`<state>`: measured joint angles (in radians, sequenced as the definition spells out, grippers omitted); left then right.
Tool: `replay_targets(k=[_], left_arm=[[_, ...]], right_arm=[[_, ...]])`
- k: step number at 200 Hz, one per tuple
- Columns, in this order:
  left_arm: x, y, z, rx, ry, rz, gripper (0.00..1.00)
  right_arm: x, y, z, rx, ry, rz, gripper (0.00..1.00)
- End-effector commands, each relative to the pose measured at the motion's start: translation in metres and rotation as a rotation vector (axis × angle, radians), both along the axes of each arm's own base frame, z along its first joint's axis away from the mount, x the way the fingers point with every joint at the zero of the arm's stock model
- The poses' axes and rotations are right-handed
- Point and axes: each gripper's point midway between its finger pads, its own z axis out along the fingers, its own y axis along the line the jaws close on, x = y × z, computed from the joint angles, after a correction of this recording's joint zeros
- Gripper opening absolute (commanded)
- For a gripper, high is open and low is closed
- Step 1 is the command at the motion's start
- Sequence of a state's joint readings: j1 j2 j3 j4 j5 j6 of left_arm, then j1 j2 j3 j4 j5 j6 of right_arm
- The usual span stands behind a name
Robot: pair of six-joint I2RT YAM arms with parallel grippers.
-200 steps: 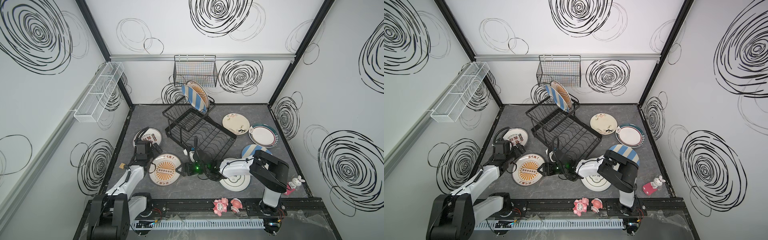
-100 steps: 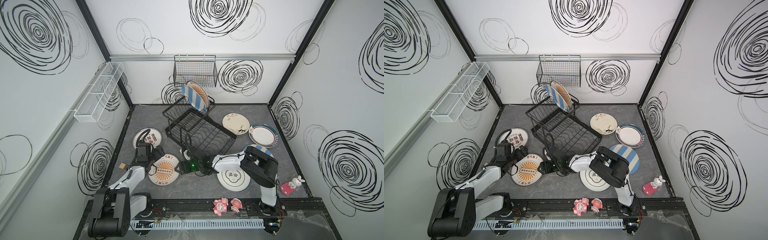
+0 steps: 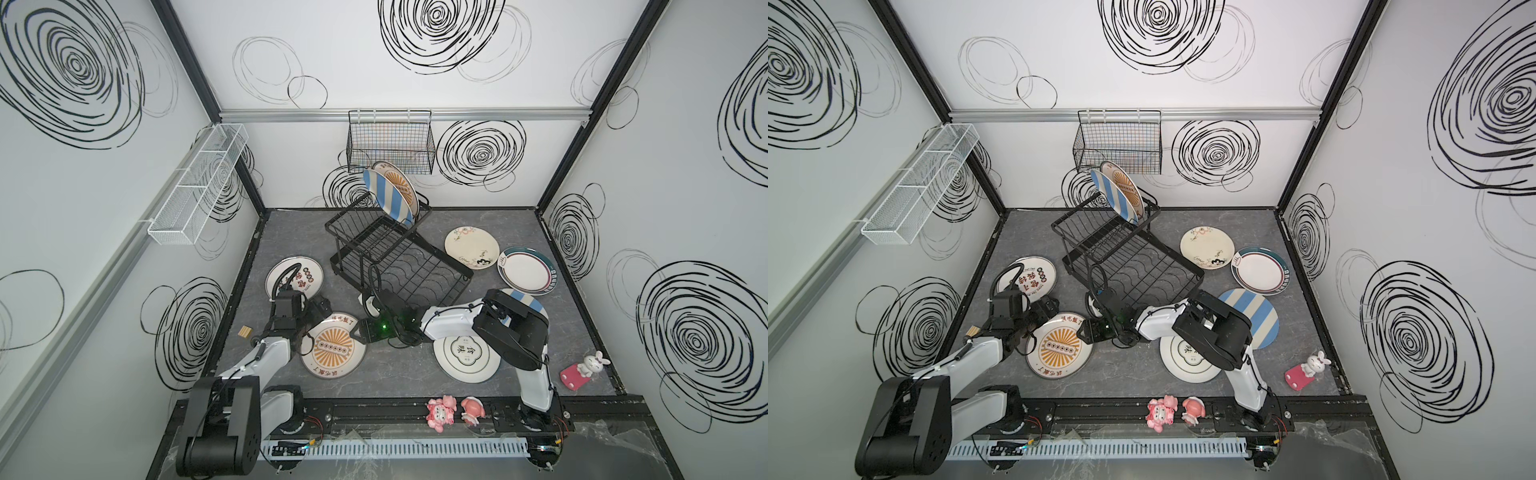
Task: Load the plates into the dish rack
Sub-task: 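Grasp the sunburst plate rim with the right gripper while left moves over red-lettered plate, then lift the sunburst plate with the right gripper up over the rack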
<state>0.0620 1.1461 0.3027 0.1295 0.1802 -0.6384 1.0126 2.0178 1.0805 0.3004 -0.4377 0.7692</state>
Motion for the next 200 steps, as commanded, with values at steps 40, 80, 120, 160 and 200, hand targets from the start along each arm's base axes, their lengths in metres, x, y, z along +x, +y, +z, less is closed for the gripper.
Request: replay_targets(k=[40, 80, 120, 160, 200], left_arm=[[-0.001, -0.007, 0.014, -0.048, -0.041, -0.015, 0.96], [0.007, -0.010, 0.032, -0.059, -0.078, -0.027, 0.96], [0.015, -0.011, 0.056, -0.044, -0.103, -0.055, 0.96], [0.020, -0.016, 0.081, -0.037, -0.124, -0.099, 0.96], [0.025, -0.020, 0.114, 0.016, -0.151, -0.173, 0.96]], right_arm=[[0.000, -0.014, -0.027, -0.077, 0.048, -0.038, 0.32], [0.007, -0.020, -0.013, -0.067, 0.013, -0.068, 0.18], [0.011, -0.026, 0.011, -0.044, -0.034, -0.092, 0.04], [0.011, -0.035, 0.033, -0.034, -0.083, -0.101, 0.00], [0.011, -0.051, 0.052, -0.038, -0.153, -0.118, 0.00]])
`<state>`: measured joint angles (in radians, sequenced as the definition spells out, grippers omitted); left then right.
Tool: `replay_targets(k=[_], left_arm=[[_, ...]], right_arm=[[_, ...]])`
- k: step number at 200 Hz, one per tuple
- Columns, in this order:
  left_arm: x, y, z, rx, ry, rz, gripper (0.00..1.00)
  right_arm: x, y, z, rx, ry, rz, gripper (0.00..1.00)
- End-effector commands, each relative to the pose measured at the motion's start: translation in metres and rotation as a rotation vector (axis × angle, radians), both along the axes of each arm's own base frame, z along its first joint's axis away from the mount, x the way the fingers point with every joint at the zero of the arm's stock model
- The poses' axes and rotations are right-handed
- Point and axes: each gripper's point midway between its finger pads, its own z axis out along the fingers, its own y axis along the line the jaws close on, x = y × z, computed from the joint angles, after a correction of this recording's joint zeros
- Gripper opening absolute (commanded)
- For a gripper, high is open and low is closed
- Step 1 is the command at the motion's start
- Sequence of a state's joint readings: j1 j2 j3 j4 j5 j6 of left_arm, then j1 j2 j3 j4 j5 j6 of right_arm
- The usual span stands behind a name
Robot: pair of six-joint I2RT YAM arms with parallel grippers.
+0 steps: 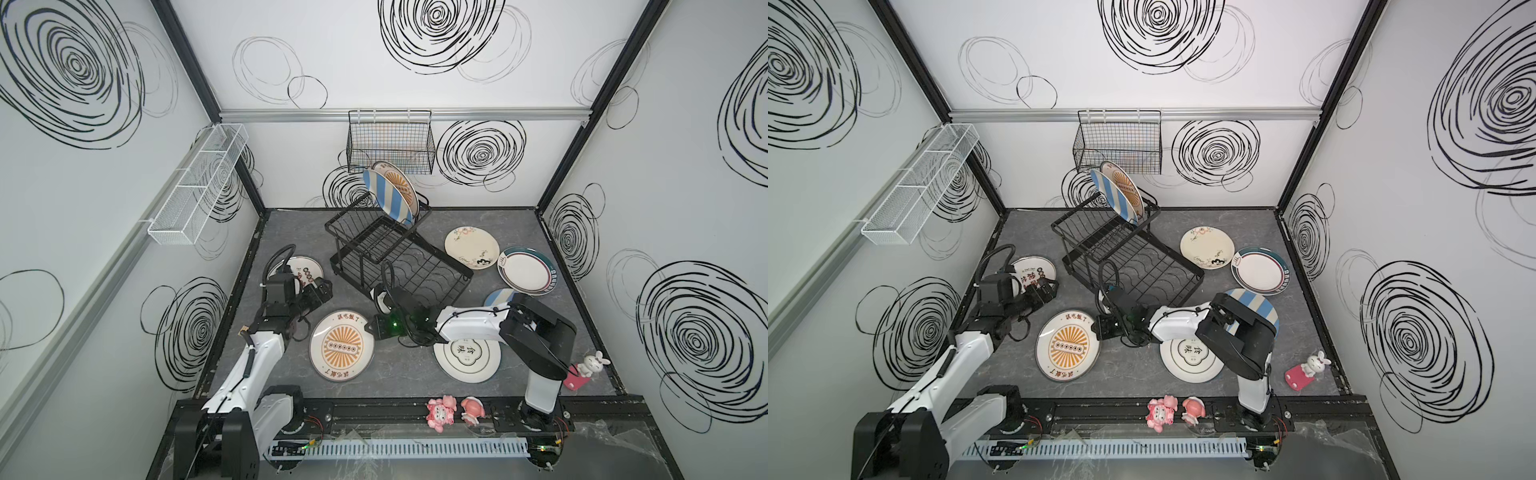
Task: Load the plates into the dish rack
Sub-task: 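Lift the sunburst plate with the right gripper up over the rack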
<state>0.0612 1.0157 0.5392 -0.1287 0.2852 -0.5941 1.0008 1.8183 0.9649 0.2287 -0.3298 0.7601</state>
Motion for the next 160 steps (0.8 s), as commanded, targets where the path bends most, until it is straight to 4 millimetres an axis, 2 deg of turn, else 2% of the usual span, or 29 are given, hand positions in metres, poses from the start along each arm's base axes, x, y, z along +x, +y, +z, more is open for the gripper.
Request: replay_targets(k=[1, 30, 77, 118, 160], left_arm=[[0.002, -0.003, 0.025, 0.053, -0.035, -0.064, 0.96], [0.006, -0.003, 0.037, 0.104, -0.051, -0.110, 0.96], [0.013, -0.009, 0.050, 0.120, -0.091, -0.170, 0.96], [0.019, -0.008, 0.050, 0.135, -0.089, -0.180, 0.96], [0.019, -0.013, 0.044, 0.127, -0.084, -0.211, 0.96]], right_arm=[[0.007, -0.013, 0.020, -0.010, -0.082, -0.029, 0.00], [0.005, -0.025, 0.039, 0.001, -0.137, -0.037, 0.00], [0.006, -0.070, 0.077, -0.007, -0.269, -0.109, 0.00], [0.010, -0.104, 0.113, 0.017, -0.401, -0.093, 0.00], [0.013, -0.125, 0.148, 0.026, -0.488, -0.068, 0.00]])
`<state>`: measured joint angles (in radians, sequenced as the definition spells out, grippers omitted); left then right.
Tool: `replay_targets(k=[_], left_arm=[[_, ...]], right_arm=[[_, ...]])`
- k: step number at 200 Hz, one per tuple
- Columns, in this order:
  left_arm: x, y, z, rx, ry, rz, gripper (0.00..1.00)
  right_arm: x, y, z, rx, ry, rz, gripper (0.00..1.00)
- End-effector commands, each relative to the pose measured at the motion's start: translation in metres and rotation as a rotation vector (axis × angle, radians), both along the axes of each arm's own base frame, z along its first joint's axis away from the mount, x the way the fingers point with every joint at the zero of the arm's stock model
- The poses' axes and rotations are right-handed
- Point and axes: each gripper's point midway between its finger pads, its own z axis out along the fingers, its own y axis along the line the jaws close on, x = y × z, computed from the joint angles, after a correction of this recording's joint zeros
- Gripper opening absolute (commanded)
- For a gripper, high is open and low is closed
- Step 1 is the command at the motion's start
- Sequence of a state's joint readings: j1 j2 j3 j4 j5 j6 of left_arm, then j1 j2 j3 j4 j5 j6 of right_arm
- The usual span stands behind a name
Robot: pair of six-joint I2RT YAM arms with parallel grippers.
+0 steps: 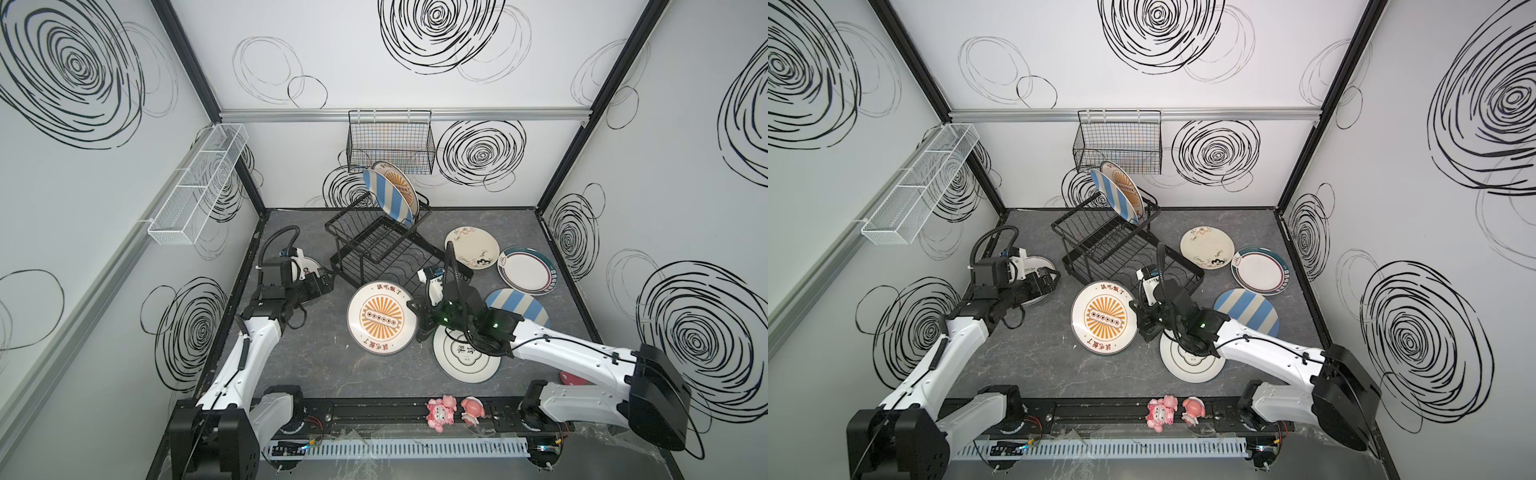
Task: Load the plates into the dish rack
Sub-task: 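Lift the sunburst plate with the right gripper up over the rack, then lower the sunburst plate into the rack slot beside the other sunburst plate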
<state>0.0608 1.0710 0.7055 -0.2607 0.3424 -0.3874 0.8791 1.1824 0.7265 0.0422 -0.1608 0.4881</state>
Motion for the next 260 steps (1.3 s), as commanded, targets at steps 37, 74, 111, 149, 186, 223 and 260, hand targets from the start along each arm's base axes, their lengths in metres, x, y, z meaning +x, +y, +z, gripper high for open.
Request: replay_targets(k=[37, 74, 111, 149, 186, 223, 260], left_arm=[[0.004, -0.009, 0.005, -0.010, -0.038, -0.067, 0.96], [0.004, -0.010, 0.006, -0.014, -0.042, -0.071, 0.96], [0.002, -0.013, 0.005, -0.027, -0.042, -0.086, 0.96], [0.002, -0.015, 0.006, -0.033, -0.045, -0.093, 0.96], [0.001, -0.016, 0.006, -0.042, -0.047, -0.102, 0.96], [0.000, -0.017, 0.007, -0.045, -0.051, -0.105, 0.96], [-0.001, -0.017, 0.005, -0.051, -0.044, -0.105, 0.96]], right_arm=[[0.003, -0.021, 0.066, -0.019, -0.156, 0.027, 0.00], [0.011, -0.039, 0.107, -0.008, -0.224, -0.016, 0.00], [0.026, -0.051, 0.153, 0.003, -0.307, -0.063, 0.00], [0.041, -0.048, 0.211, 0.025, -0.430, -0.080, 0.00], [0.069, -0.032, 0.246, -0.026, -0.497, -0.093, 0.00], [0.112, -0.035, 0.287, -0.103, -0.629, -0.250, 0.00], [0.136, -0.040, 0.315, -0.140, -0.772, -0.383, 0.00]])
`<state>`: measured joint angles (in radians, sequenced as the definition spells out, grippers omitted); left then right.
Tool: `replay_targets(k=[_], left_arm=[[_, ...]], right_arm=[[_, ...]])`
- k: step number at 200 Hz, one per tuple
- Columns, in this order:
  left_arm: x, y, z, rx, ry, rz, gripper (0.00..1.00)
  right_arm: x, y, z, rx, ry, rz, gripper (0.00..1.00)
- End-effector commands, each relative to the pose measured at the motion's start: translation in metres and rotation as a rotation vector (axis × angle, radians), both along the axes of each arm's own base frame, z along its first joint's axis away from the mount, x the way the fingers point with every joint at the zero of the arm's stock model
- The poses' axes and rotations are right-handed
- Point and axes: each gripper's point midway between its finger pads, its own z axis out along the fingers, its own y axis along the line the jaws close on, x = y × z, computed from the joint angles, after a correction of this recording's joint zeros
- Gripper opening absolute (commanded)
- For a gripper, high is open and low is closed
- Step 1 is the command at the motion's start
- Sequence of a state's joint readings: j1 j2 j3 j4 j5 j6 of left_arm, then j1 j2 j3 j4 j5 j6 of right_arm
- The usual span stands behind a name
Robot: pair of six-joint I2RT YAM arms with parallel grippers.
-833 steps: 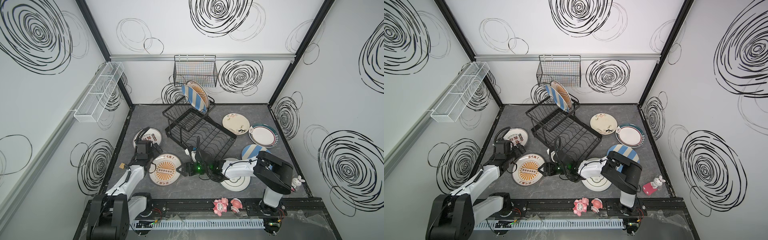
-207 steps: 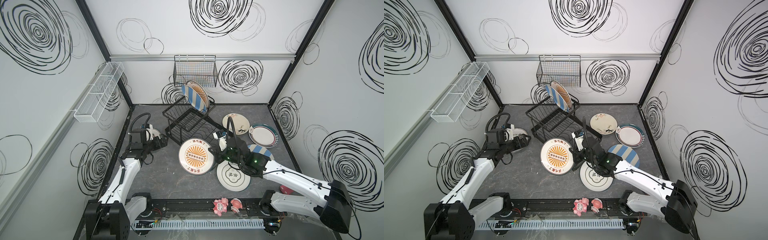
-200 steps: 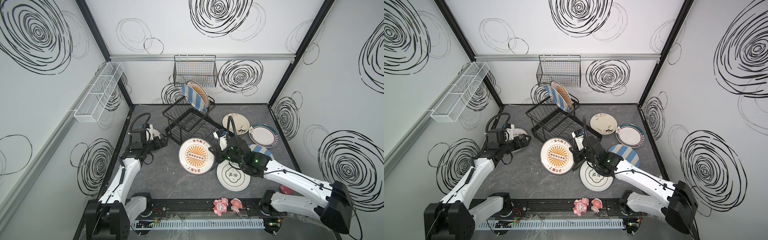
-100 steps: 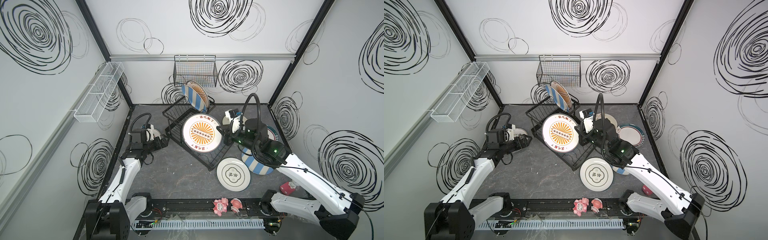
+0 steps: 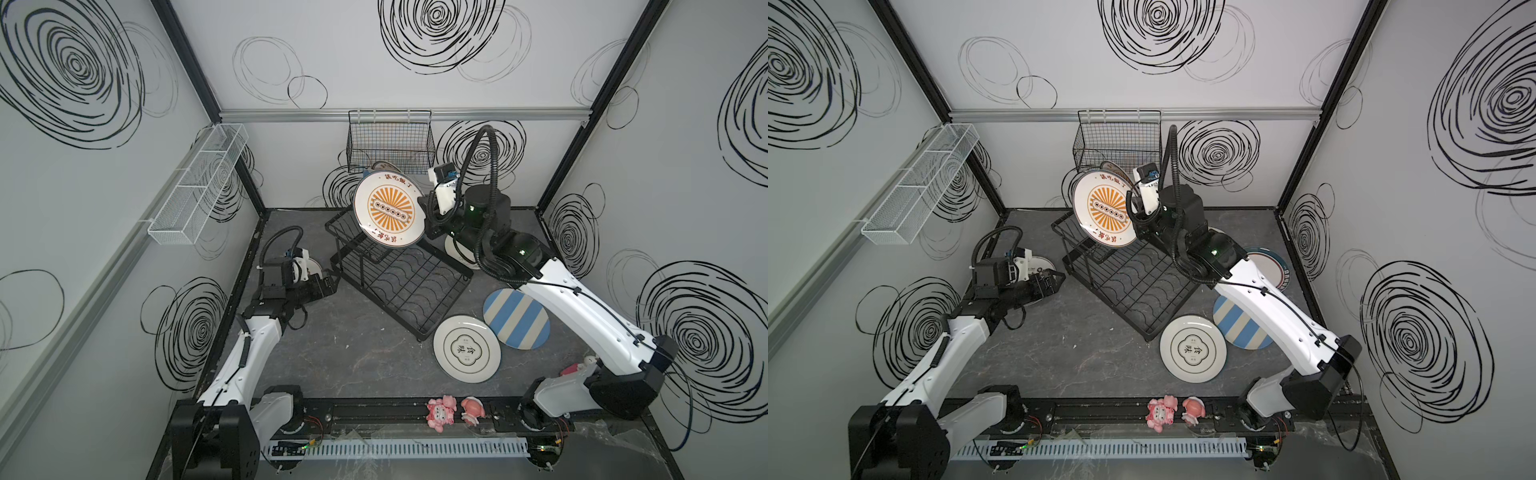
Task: Load the plates into the dish rack
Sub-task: 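Lower the sunburst plate into the rack slot beside the other sunburst plate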
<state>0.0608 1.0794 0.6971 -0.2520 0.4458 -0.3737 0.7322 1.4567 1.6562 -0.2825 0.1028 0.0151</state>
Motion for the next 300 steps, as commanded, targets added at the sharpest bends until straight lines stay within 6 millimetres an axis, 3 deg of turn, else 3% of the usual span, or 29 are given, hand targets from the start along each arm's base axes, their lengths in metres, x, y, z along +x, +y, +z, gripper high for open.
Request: replay_targets(k=[1, 42, 88, 185, 300], left_arm=[[0.003, 0.000, 0.004, 0.006, -0.044, -0.017, 0.96], [0.003, 0.000, 0.001, 0.009, -0.032, -0.018, 0.96], [0.004, 0.003, -0.003, 0.023, -0.016, -0.003, 0.96], [0.005, 0.002, -0.002, 0.011, -0.018, -0.012, 0.96], [0.005, 0.001, -0.005, 0.005, -0.007, -0.018, 0.96]], right_arm=[[0.010, -0.018, 0.058, 0.037, -0.206, -0.126, 0.00], [0.029, -0.014, 0.053, -0.020, -0.247, -0.198, 0.00], [0.035, 0.006, 0.046, -0.065, -0.283, -0.228, 0.00], [0.052, -0.005, 0.041, -0.165, -0.328, -0.374, 0.00], [0.057, 0.003, 0.021, -0.221, -0.326, -0.372, 0.00]])
